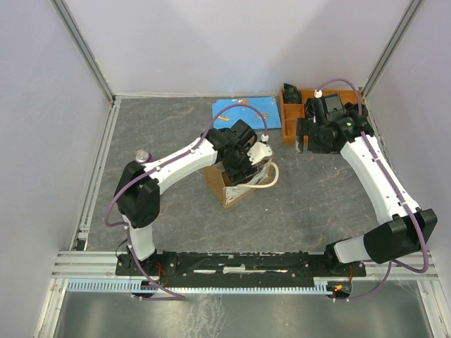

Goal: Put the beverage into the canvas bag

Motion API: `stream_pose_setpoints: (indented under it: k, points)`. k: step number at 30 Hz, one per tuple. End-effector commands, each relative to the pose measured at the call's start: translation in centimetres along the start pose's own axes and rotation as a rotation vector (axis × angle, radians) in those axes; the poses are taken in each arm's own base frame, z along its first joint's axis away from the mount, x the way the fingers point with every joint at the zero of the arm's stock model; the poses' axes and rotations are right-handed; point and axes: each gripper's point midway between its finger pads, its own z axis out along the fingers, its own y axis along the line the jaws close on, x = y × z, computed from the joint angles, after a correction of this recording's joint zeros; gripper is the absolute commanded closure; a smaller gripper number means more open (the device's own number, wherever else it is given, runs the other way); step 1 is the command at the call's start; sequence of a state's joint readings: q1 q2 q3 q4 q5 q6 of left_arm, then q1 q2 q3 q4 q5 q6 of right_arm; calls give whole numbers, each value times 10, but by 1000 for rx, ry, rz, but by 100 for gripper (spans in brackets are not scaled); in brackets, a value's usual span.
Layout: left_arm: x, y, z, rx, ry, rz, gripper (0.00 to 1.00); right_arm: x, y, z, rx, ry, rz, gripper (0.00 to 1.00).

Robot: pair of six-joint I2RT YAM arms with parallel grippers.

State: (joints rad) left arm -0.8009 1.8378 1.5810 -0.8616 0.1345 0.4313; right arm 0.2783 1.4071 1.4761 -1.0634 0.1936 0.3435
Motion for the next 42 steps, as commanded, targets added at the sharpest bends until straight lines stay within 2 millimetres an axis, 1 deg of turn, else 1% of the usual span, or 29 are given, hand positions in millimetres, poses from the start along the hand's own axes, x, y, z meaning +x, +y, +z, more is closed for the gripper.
stream_pose_setpoints:
  k: [1, 9, 11, 12, 13, 17, 18, 19, 20, 23, 30, 37, 40, 42]
  points:
    - [-40, 14, 0, -50, -135, -14, 97, -12, -4, -9, 0, -49, 17, 1]
    - [-47, 13, 13, -26, -151, -67, 97, -11, -2, -8, -10, -43, 16, 1]
    - [-48, 12, 14, -21, -156, -79, 94, -10, -2, -7, -12, -42, 15, 1]
    - [-49, 11, 15, -17, -158, -86, 89, -10, -2, -7, -12, -41, 16, 1]
    - [-49, 11, 16, -12, -158, -91, 81, -10, -2, -6, -13, -39, 17, 1]
    - [-50, 5, 15, 17, -161, -112, 37, -9, -1, -6, -17, -37, 17, 1]
    - [-50, 3, 14, 24, -165, -117, 31, -9, 0, -6, -19, -37, 18, 1]
    - [-51, 2, 13, 29, -169, -124, 21, -9, 0, -5, -20, -36, 19, 1]
    - [-52, 0, 11, 37, -174, -128, 19, -9, 0, -5, -21, -35, 20, 1]
    - [-56, -5, 5, 58, -195, -144, 17, -8, 2, -4, -31, -35, 27, 1]
    - [-66, -12, -19, 85, -244, -150, 16, -7, 4, -2, -41, -29, 30, 1]
    - [-60, -15, -38, 74, -238, -136, 17, -7, 5, -2, -44, -29, 31, 1]
    - [-62, -11, -46, 47, -253, -139, 17, -7, 6, -1, -48, -27, 33, 1]
    - [-70, -1, -60, -3, -284, -145, 17, -7, 6, 0, -49, -25, 33, 1]
